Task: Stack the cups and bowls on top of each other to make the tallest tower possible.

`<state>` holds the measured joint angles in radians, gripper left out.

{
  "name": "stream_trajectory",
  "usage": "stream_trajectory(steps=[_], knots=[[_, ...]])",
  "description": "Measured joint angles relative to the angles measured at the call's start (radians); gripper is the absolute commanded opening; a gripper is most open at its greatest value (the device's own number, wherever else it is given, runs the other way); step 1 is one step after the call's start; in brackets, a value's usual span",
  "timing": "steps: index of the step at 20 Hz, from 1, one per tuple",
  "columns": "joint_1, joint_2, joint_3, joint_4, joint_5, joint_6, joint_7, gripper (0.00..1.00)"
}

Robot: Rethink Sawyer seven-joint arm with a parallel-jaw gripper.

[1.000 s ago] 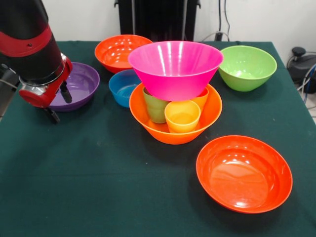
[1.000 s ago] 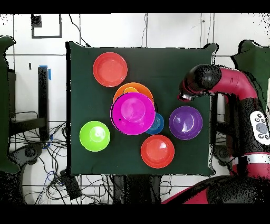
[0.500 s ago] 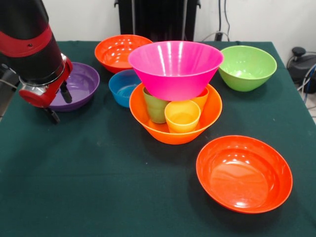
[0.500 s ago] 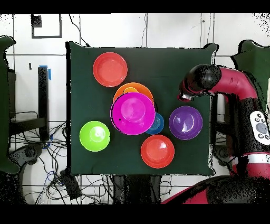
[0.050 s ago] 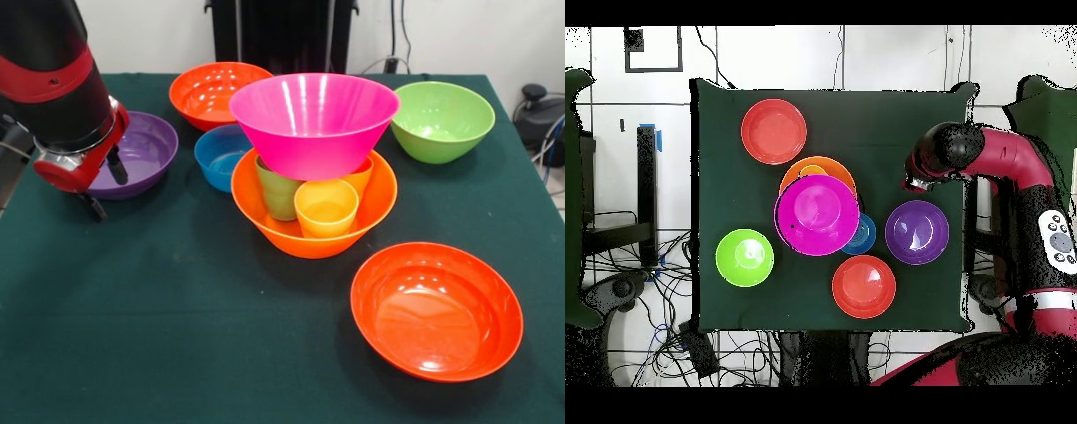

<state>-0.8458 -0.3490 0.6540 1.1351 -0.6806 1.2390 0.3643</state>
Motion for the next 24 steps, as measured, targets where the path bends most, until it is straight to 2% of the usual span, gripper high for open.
stream_trajectory(steps=[14,24], knots=[[-0.002,0.0,0.0,0.001,-0.002,0.0,0.0,1.0],[-0.026,-0.001,0.0,0.015,-0.002,-0.006,0.0,1.0]])
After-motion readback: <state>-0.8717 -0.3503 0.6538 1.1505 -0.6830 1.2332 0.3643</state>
